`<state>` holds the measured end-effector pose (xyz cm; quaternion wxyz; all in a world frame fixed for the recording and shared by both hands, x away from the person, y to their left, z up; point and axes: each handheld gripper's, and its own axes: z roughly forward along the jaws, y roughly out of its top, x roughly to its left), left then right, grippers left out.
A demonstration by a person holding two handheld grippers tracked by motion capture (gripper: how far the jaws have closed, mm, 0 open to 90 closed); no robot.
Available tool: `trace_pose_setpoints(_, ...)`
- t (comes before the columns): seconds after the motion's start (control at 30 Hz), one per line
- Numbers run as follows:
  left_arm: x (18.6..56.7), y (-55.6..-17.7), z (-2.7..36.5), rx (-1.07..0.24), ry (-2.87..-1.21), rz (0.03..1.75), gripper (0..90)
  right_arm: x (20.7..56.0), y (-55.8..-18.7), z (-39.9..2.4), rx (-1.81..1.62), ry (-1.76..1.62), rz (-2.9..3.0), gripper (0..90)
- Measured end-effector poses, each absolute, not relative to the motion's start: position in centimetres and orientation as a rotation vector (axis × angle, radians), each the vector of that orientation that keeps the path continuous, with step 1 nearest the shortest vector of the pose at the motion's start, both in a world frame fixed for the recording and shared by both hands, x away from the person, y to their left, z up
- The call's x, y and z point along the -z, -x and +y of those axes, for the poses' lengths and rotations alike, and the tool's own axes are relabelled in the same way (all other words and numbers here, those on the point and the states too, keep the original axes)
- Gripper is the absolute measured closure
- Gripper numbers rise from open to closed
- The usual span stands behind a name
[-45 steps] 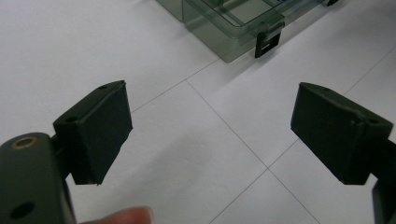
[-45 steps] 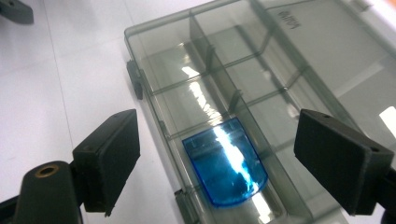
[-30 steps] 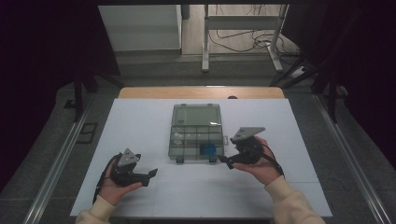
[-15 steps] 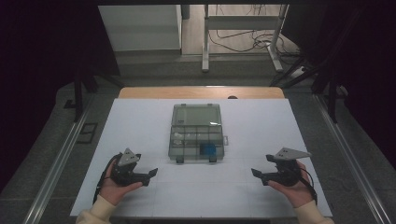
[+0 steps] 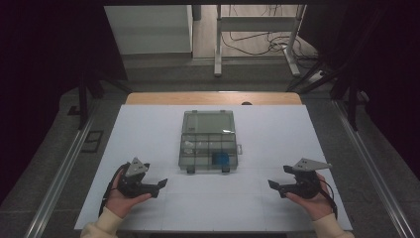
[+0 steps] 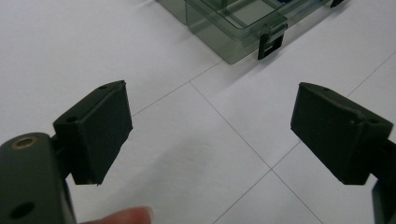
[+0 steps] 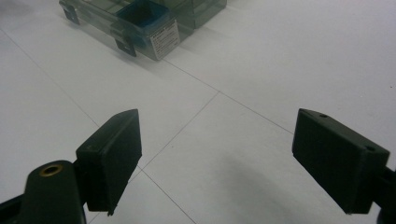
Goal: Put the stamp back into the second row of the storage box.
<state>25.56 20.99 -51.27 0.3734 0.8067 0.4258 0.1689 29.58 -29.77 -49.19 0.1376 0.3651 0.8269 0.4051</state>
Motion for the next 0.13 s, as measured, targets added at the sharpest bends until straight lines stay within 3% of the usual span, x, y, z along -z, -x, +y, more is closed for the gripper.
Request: trace_pose_setpoints(0.13, 51.25, -25.57, 21.00, -0.435, -2.065, 1.091, 13.0, 49.23, -29.59, -29.80, -1.173, -1.053, 2.394, 15.5)
